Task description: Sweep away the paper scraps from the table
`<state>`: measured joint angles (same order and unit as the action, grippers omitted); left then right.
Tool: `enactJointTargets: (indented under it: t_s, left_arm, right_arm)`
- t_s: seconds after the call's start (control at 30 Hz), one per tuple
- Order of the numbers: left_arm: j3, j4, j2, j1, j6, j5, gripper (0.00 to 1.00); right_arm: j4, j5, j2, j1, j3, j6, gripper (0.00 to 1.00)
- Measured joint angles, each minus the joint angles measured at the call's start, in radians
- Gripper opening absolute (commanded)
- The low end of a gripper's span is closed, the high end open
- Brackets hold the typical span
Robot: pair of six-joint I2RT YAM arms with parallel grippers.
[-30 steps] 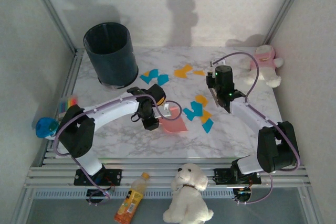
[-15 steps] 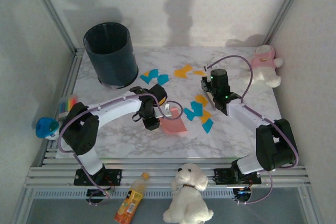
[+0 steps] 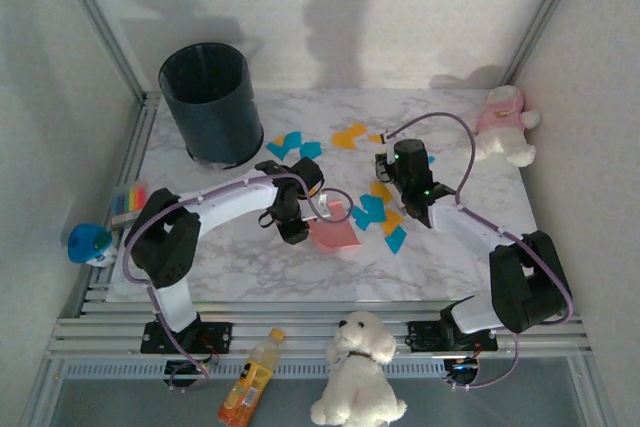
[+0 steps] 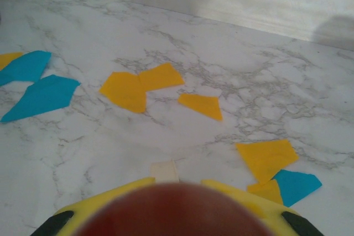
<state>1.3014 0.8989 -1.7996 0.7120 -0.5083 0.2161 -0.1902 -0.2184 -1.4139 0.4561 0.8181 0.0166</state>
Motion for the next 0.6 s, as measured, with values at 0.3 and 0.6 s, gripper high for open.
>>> enactJointTargets:
  t_s: [0.3,0.6]
  left_arm:
    - [0.021,-0.001,-0.023,0.000,0.015,-0.004,0.00]
    - [0.045,-0.005,-0.050,0.000,0.031,-0.004,0.00]
  right_arm:
    - [0.008,0.015,0.019,0.030,-0.007,-0.042,0.00]
    - [0.023,0.039,0.023,0.071,-0.007,-0.066,0.00]
